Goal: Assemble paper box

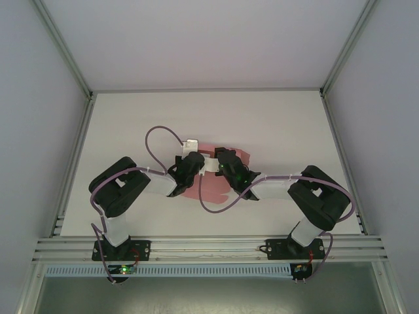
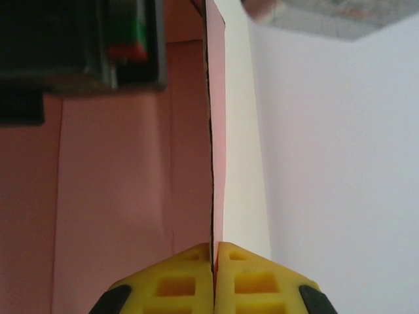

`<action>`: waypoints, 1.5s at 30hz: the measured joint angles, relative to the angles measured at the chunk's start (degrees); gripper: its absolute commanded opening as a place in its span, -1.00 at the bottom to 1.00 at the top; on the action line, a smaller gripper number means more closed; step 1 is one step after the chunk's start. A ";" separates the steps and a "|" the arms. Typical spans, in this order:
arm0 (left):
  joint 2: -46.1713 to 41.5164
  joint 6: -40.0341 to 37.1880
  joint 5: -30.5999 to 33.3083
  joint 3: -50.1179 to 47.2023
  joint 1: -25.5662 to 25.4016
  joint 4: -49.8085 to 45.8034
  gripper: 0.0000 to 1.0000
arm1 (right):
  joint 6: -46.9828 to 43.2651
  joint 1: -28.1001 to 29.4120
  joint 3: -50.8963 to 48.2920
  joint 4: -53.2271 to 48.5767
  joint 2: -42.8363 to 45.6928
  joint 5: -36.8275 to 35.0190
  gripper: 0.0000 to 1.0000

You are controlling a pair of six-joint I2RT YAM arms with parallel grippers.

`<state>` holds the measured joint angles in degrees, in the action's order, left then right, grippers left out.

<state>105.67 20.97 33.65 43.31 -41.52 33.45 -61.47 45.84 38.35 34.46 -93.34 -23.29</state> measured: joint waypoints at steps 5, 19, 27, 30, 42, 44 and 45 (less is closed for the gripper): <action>-0.90 1.40 0.63 -0.55 0.00 -1.31 -0.51 | 0.04 0.15 0.00 -0.04 0.00 -0.28 -1.00; -1.09 3.41 -0.87 -0.96 -0.11 -1.51 -1.00 | 0.17 0.39 0.00 -0.28 0.11 0.26 -1.00; -0.72 4.13 -1.11 -0.33 -0.13 -1.73 -1.00 | 0.11 -0.24 0.00 -0.61 0.31 0.90 -1.00; -1.40 2.54 -2.08 -2.64 -0.15 1.22 -1.00 | 1.11 -0.22 0.33 -1.36 0.63 1.31 -0.99; -13.35 -0.20 -9.92 -9.27 3.34 -3.13 -1.00 | 9.27 -2.25 3.48 -9.75 2.40 0.00 0.20; -15.34 -0.04 -9.60 -9.73 3.37 -4.11 -1.00 | 9.70 -2.25 3.50 -10.93 4.85 0.61 0.47; -16.37 0.04 -9.35 -9.75 3.37 -4.94 -1.00 | 10.38 -2.23 3.50 -11.76 6.73 1.16 0.74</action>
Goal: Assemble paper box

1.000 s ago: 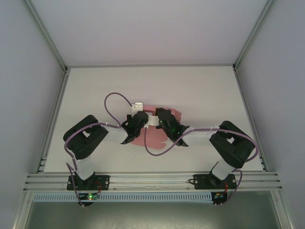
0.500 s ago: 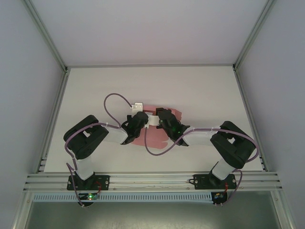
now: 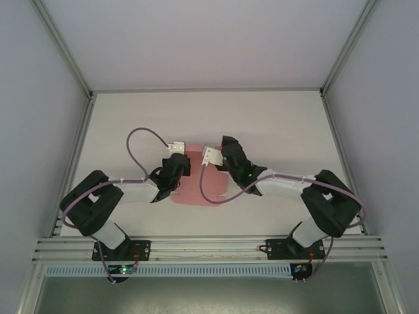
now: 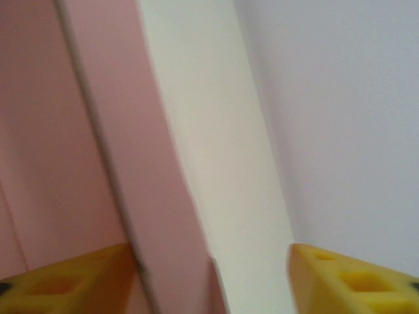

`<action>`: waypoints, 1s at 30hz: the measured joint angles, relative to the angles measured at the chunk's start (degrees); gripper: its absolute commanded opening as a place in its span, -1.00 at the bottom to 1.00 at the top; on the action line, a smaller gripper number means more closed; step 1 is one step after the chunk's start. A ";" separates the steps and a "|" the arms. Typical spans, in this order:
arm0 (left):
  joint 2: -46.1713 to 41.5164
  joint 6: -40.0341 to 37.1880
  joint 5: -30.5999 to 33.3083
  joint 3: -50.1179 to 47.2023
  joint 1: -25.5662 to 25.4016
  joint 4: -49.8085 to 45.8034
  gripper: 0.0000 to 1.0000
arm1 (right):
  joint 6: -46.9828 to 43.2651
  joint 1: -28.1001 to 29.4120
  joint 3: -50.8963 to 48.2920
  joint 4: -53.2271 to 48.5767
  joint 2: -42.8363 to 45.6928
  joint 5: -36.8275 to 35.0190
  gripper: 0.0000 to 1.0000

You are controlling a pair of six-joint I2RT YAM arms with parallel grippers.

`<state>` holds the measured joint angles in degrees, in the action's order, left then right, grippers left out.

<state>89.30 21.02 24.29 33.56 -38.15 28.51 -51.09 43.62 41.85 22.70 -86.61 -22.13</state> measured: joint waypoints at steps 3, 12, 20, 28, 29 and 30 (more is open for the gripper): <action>-2.67 0.07 0.57 0.00 0.02 -1.81 -1.00 | 0.79 0.00 -0.13 -2.49 6.12 2.32 0.96; -7.87 0.48 1.62 0.02 0.02 -6.93 -1.00 | 6.43 -2.14 -4.61 -7.93 28.94 12.79 0.97; -10.14 0.46 0.28 -0.11 0.02 -8.48 -1.00 | 16.09 -10.27 -3.96 -10.95 32.17 15.82 0.96; -10.16 0.46 -0.59 -0.13 0.02 -8.92 -1.00 | 23.15 -10.88 0.44 -14.75 22.51 16.13 0.96; -10.16 0.46 -0.85 -0.13 0.02 -8.92 -1.00 | 23.76 -10.88 0.81 -14.82 21.46 16.26 0.96; -10.16 0.46 -1.20 -0.13 0.02 -8.92 -1.00 | 24.09 -10.91 0.98 -14.91 20.74 16.33 0.96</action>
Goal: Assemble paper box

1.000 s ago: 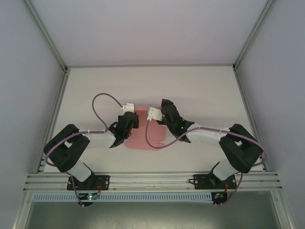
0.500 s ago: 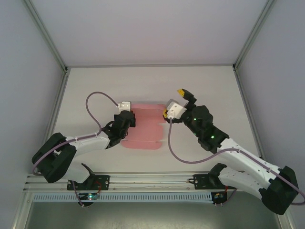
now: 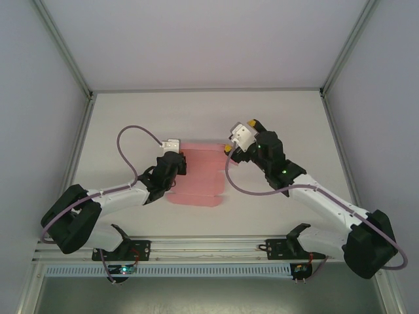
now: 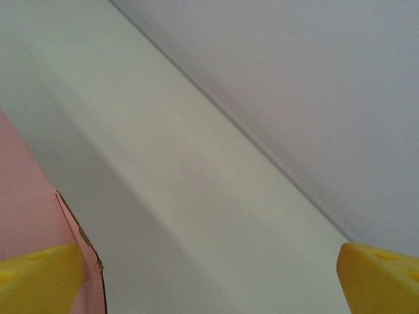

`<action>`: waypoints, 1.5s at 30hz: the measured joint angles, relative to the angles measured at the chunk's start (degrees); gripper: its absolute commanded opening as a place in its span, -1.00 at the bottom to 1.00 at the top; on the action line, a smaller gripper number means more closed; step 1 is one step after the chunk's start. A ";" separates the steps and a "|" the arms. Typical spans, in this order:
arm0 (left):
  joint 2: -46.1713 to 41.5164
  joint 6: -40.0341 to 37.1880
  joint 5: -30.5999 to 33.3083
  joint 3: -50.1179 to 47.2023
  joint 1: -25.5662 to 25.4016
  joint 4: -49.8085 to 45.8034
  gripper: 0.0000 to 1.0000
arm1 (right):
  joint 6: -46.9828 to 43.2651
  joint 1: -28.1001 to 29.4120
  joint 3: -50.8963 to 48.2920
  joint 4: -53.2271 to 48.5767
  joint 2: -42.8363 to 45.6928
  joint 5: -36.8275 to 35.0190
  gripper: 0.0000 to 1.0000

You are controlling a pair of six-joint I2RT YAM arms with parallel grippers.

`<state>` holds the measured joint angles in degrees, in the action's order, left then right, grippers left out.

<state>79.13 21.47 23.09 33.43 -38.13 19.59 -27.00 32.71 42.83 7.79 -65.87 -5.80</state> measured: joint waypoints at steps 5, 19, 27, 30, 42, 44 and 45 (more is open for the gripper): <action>0.07 0.02 -0.63 0.00 0.00 0.00 -1.00 | 1.68 0.02 1.16 -0.55 -3.63 1.84 0.97; 0.74 1.38 -3.58 0.00 0.42 0.02 -1.00 | 7.45 0.04 -1.05 8.02 -7.06 10.56 0.96; 0.00 4.35 -5.18 -1.38 1.14 0.04 -1.00 | 12.37 0.07 -3.21 15.65 -8.87 13.00 0.97; -1.01 5.66 -5.77 -1.95 1.11 0.04 -1.00 | 16.79 0.07 -5.92 21.20 -8.87 12.72 0.97; -5.66 11.10 -6.36 -4.02 1.11 1.29 -1.00 | 25.62 4.70 -10.34 36.70 -8.87 8.09 0.96; -6.01 11.47 -6.40 -4.24 1.11 1.90 -1.00 | 26.45 4.70 -10.64 37.40 -8.61 6.69 0.96; -6.25 11.61 -6.45 -4.37 1.07 2.12 -1.00 | 26.80 4.72 -10.82 37.44 -8.24 6.10 0.96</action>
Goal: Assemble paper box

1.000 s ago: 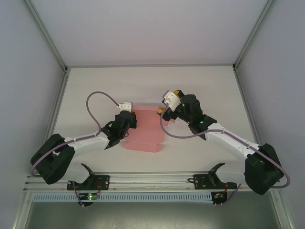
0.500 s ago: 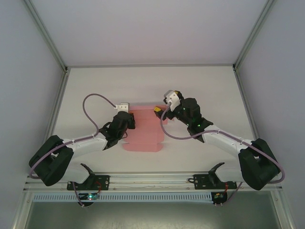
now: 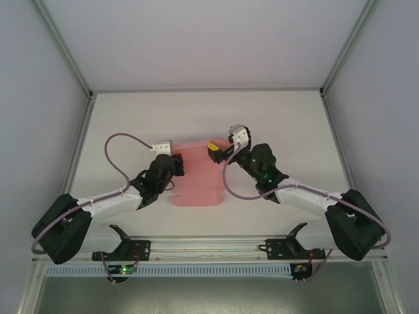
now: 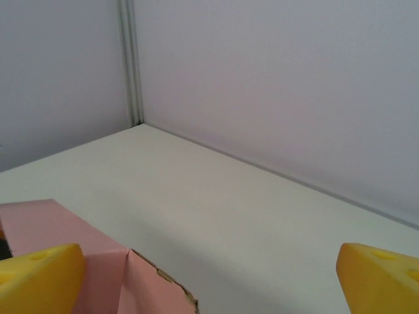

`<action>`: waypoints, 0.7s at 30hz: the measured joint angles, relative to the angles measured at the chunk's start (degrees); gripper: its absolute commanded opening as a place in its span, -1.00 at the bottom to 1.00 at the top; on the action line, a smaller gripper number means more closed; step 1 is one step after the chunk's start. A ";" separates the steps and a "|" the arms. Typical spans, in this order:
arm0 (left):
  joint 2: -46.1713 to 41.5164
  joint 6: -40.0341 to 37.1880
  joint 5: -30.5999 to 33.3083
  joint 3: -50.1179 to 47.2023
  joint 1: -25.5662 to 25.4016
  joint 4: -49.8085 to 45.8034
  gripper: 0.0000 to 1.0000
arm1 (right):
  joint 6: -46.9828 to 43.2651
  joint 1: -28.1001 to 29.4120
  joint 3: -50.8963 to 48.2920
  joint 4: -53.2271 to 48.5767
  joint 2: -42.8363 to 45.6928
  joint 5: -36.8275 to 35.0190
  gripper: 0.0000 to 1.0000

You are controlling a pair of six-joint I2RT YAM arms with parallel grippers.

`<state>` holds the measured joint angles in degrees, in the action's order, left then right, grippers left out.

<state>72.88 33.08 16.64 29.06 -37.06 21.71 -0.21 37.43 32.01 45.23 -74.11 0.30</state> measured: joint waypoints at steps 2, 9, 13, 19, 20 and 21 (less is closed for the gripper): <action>-0.70 0.20 0.20 -0.13 -0.07 0.11 -1.00 | 0.46 0.42 -0.48 -1.01 1.70 -1.79 0.96; -4.04 0.31 5.09 -0.13 -0.11 -1.86 -1.00 | 0.07 0.55 -0.98 -11.56 11.98 -4.98 0.97; -5.77 0.24 7.08 -0.13 -0.11 -4.15 -1.00 | -0.11 0.17 -2.27 -20.61 18.23 -4.76 0.96; -7.85 0.20 8.09 -0.13 -0.11 -6.21 -1.00 | 0.87 -2.21 -6.62 -28.37 22.97 -4.92 0.97; -8.02 0.20 8.09 -0.13 -0.11 -6.32 -1.00 | 1.38 -2.86 -7.52 -28.37 22.99 -4.68 0.96; -8.13 0.20 8.04 -0.13 -0.11 -6.36 -1.00 | 2.08 -3.74 -8.66 -28.35 22.84 -4.11 0.97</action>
<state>64.75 33.28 24.69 28.93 -37.17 15.35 1.87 33.69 23.35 16.88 -51.27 -3.81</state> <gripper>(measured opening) 0.097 0.983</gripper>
